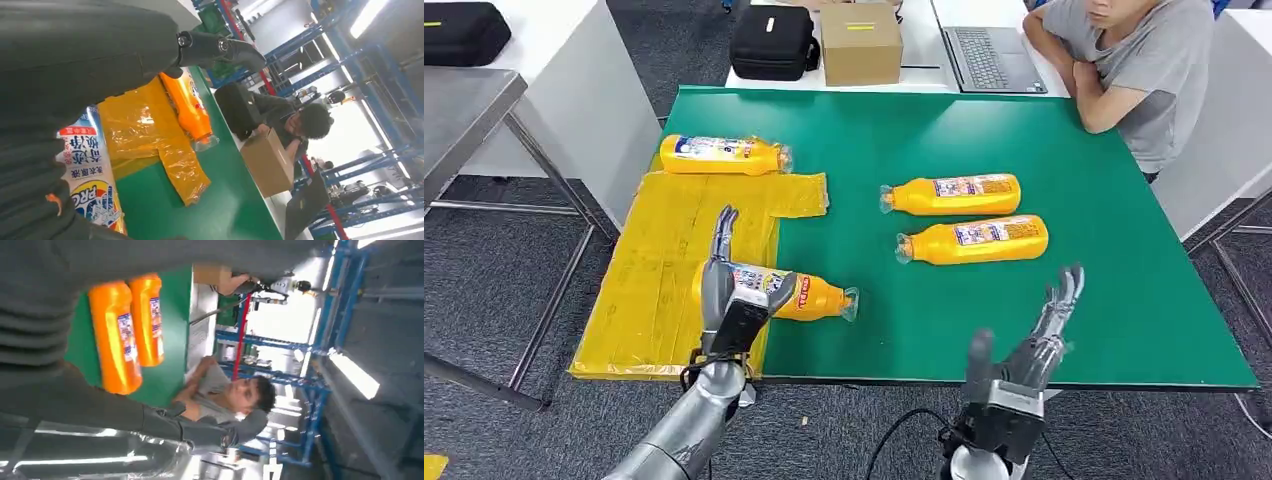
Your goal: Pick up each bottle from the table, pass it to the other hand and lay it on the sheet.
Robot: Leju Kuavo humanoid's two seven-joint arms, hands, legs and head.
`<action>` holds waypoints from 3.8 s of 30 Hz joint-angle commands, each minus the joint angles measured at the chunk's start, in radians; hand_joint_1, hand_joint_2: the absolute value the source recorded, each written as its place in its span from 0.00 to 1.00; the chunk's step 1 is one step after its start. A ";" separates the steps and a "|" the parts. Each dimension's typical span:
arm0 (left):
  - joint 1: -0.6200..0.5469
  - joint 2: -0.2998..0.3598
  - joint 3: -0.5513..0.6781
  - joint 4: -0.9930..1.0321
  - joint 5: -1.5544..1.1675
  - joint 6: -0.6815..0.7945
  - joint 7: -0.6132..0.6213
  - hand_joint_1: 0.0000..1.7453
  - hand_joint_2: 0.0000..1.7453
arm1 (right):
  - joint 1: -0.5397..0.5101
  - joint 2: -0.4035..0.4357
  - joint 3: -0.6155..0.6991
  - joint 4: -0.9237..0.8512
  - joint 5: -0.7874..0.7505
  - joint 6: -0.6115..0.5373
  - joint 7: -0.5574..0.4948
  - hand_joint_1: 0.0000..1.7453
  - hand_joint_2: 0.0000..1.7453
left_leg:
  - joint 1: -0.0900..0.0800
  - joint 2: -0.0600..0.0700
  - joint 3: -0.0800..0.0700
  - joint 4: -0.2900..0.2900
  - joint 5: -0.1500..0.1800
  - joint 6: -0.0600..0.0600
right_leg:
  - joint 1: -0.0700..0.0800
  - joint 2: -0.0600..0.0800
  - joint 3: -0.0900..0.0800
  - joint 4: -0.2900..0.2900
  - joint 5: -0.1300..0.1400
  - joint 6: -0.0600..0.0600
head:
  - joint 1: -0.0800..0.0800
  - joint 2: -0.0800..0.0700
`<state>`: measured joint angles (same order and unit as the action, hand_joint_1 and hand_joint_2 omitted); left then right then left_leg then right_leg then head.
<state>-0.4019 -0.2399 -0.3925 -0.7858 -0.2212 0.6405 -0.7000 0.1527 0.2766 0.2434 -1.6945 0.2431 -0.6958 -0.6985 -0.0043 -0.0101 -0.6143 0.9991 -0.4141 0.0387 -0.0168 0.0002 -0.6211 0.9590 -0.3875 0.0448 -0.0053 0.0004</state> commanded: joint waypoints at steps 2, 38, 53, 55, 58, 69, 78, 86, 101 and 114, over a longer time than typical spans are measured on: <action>-0.006 0.039 -0.049 -0.007 0.042 0.007 0.002 0.00 1.00 | 0.006 -0.010 -0.027 -0.016 0.005 -0.002 0.000 0.00 0.00 | 0.001 0.001 0.005 0.000 -0.002 -0.002 | 0.001 0.000 0.005 0.000 -0.002 -0.002 | 0.000 0.000; 0.075 0.044 -0.050 -0.120 0.186 -0.112 0.002 0.00 1.00 | 0.001 -0.078 -0.024 0.112 -0.105 -0.002 0.000 0.00 1.00 | 0.001 0.002 0.003 -0.001 -0.001 -0.001 | 0.001 0.001 0.003 -0.001 -0.001 -0.001 | 0.000 0.000; 0.176 0.043 -0.099 -0.247 0.272 -0.166 0.002 0.00 1.00 | 0.016 -0.068 -0.033 0.170 -0.094 -0.002 0.000 0.00 1.00 | 0.000 0.001 0.003 -0.001 -0.001 -0.001 | 0.000 0.001 0.002 -0.001 -0.001 -0.001 | 0.000 0.000; 0.182 0.057 -0.115 -0.270 0.256 -0.150 0.002 0.00 1.00 | 0.014 -0.075 -0.011 0.170 -0.105 -0.002 0.000 0.00 1.00 | 0.001 0.001 0.004 -0.001 -0.002 -0.002 | 0.001 0.001 0.003 -0.001 -0.002 -0.002 | 0.000 0.000; 0.192 0.067 -0.128 -0.286 0.226 -0.123 0.005 0.00 1.00 | 0.001 -0.089 0.009 0.187 -0.139 -0.002 0.000 0.00 1.00 | 0.001 0.003 0.007 0.000 -0.004 -0.003 | 0.002 0.002 0.006 0.000 -0.004 -0.003 | 0.000 0.000; 0.236 0.041 -0.111 -0.364 0.169 -0.031 0.002 0.00 0.00 | -0.047 -0.113 0.097 0.233 -0.192 -0.002 0.000 0.00 1.00 | 0.001 0.003 0.007 0.000 -0.004 -0.003 | 0.001 0.002 0.006 -0.001 -0.003 -0.002 | 0.000 0.000; 0.288 0.050 -0.100 -0.452 0.190 -0.012 0.002 0.00 0.00 | -0.062 -0.128 0.138 0.268 -0.169 -0.002 0.000 0.00 1.00 | 0.001 0.003 0.006 -0.001 -0.004 -0.002 | 0.001 0.002 0.005 -0.001 -0.003 -0.002 | 0.000 0.000; 0.264 0.034 -0.067 -0.395 0.276 -0.115 0.002 0.00 1.00 | -0.076 -0.150 0.185 0.332 -0.191 0.003 0.000 0.00 1.00 | 0.001 0.002 0.004 -0.001 -0.002 -0.002 | 0.001 0.001 0.003 -0.002 -0.001 -0.002 | 0.000 0.000; 0.247 0.020 -0.020 -0.427 0.298 -0.273 0.002 0.00 1.00 | -0.066 -0.136 0.164 0.356 -0.135 -0.002 0.000 0.00 1.00 | 0.001 0.001 0.002 -0.001 -0.002 -0.002 | 0.001 0.000 0.002 -0.001 -0.002 -0.002 | 0.000 0.000; 0.174 0.040 -0.082 -0.410 0.227 -0.219 0.002 0.00 1.00 | -0.070 -0.070 0.061 0.237 0.048 -0.002 0.000 0.00 1.00 | 0.001 0.001 0.004 0.001 -0.003 -0.003 | 0.001 -0.001 0.003 0.001 -0.003 -0.002 | 0.000 0.000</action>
<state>-0.1460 -0.2308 -0.4223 -1.2501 -0.0065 0.4570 -0.7015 0.1082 0.1816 0.3735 -1.3901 0.1625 -0.6970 -0.6985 -0.0042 -0.0099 -0.6152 0.9990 -0.4146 0.0383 -0.0167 0.0002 -0.6226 0.9590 -0.3880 0.0445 -0.0053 0.0004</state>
